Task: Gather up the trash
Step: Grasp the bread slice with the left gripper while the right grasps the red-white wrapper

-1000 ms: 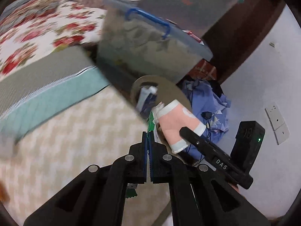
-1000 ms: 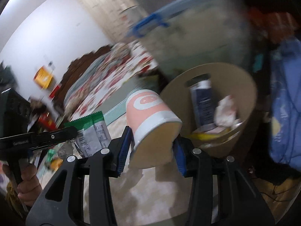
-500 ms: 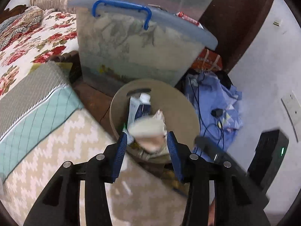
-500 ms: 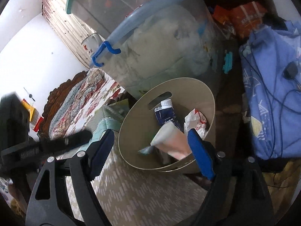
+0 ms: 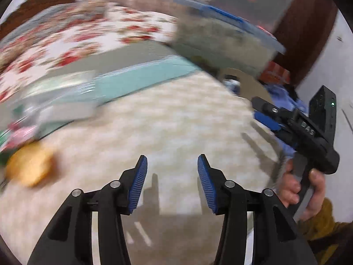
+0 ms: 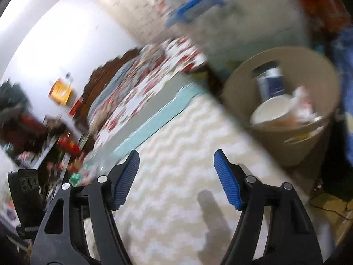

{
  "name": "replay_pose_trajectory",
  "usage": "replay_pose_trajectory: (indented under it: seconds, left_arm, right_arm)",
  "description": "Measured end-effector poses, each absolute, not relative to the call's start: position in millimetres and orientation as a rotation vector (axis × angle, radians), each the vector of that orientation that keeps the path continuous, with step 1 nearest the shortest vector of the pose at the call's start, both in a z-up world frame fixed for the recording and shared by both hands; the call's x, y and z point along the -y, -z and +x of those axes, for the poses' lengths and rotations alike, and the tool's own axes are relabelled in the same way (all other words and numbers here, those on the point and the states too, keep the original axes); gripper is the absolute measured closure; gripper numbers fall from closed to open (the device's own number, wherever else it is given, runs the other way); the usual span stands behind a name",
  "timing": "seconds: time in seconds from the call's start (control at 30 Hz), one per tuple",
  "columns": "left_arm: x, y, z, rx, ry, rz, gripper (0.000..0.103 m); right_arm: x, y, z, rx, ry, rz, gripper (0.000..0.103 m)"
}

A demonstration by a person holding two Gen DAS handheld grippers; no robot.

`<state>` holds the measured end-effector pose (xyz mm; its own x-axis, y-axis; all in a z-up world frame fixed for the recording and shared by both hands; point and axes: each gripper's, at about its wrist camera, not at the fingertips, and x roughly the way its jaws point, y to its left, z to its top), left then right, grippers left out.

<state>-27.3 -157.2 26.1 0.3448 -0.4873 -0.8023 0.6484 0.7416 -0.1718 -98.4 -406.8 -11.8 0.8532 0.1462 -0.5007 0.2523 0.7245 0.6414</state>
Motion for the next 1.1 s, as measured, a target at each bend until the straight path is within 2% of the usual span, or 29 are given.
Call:
replay_pose_trajectory:
  seconds: [0.27, 0.5, 0.53, 0.6, 0.77, 1.1]
  left_arm:
    - [11.9, -36.9, 18.4, -0.951, 0.395, -0.093, 0.055]
    - [-7.6, -14.1, 59.7, -0.982, 0.312, -0.149, 0.058]
    - [-7.0, -10.2, 63.9, -0.985, 0.312, -0.154, 0.062]
    - [-1.7, -1.9, 71.8, -1.001, 0.313, -0.16, 0.095]
    - [-10.7, -5.5, 49.0, -0.997, 0.392, -0.134, 0.098]
    - [-81.4, 1.4, -30.5, -0.986, 0.44, -0.22, 0.097]
  right_arm:
    - [323.7, 7.3, -68.6, -0.667, -0.09, 0.621, 0.033]
    - [293.7, 9.7, -56.4, -0.727, -0.118, 0.545, 0.035]
    - [292.1, 9.1, -55.6, -0.732, -0.112, 0.545, 0.035]
    - [290.1, 10.3, -52.5, -0.745, -0.101, 0.543, 0.035]
    - [268.5, 8.8, -37.2, -0.785, -0.148, 0.514, 0.036]
    - [120.7, -26.7, 55.7, -0.782, -0.423, 0.029, 0.037]
